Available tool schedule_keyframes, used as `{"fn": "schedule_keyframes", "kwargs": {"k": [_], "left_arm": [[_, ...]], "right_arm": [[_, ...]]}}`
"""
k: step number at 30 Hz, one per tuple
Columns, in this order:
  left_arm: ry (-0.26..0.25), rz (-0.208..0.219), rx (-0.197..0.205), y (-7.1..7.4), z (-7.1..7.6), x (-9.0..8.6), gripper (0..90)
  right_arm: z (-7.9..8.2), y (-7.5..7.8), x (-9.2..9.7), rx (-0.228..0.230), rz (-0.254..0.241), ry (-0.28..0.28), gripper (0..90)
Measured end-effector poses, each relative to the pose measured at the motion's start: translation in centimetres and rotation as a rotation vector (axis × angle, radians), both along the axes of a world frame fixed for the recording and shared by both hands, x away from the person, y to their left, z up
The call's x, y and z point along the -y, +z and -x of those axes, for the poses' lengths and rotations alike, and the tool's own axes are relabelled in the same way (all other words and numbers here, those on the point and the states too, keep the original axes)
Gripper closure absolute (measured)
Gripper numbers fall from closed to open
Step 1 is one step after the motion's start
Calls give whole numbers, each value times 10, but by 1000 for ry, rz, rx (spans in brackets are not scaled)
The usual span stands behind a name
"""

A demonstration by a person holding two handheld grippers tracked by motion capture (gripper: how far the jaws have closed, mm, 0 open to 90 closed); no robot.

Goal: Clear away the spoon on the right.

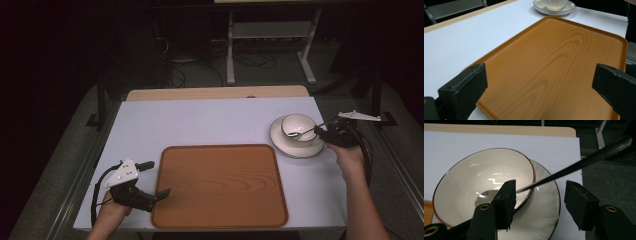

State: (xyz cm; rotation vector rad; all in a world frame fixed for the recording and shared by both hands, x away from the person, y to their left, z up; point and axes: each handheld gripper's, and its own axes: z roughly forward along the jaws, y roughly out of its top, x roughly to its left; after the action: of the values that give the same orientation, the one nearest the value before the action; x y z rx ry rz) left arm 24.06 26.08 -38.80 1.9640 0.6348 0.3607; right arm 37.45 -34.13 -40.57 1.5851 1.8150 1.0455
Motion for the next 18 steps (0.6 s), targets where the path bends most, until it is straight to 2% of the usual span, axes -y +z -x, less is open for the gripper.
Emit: {"fn": "schedule_keyframes", "kwargs": {"k": [7,9,10,18], "left_arm": [[3,-4,-1,-1,-1,0,0],[4,-4,1,0,0,0,0],[4,-4,1,0,0,0,0],[5,-5,1,0,0,0,0]], "right_arm": [[-13,-5,1,11,-20,-12,421],[-15,-8,1,21,-59,-16,433],[-15,-8,1,21,-59,-16,433],[-17,-12,0,10,-78,-6,518]]}}
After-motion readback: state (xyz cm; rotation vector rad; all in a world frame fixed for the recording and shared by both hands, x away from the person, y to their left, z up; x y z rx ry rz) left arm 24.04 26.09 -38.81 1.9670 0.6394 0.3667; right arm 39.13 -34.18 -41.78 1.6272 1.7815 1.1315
